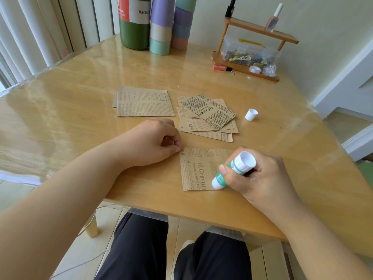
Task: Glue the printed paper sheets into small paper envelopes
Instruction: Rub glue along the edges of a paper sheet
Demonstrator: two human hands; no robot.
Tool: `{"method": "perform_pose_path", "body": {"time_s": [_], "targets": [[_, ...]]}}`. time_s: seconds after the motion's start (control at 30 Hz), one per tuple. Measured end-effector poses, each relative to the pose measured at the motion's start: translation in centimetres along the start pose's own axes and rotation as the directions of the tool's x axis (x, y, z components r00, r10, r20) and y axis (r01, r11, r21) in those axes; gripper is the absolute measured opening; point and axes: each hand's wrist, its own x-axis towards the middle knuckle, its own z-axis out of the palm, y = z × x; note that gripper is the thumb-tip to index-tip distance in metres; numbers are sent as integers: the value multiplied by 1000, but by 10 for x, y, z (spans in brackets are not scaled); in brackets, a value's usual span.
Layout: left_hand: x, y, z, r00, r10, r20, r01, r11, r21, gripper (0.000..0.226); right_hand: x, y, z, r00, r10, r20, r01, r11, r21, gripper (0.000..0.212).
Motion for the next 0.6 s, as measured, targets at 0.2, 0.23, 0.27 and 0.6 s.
{"method": "perform_pose_path", "body": {"time_s": [0.2,0.23,0.27,0.6], "targets": [[0,1,0,1000,2,6,-2,1000,11,6,-3,0,-3,1000,-12,-9,12,1000,-14,31],[0,1,-1,1000,1,6,-1,1000,12,6,-2,1,-2,1000,-5,-14,5,1000,-13,32],[0,1,-1,1000,-1,6,1,1000,11,6,-1,1,-2,1000,2,-18,-3,1000,-5,33],[0,0,0,1000,9,3,-9,1000,-9,8,19,11,-2,999,-8,-37,5,997,-76,24]]}}
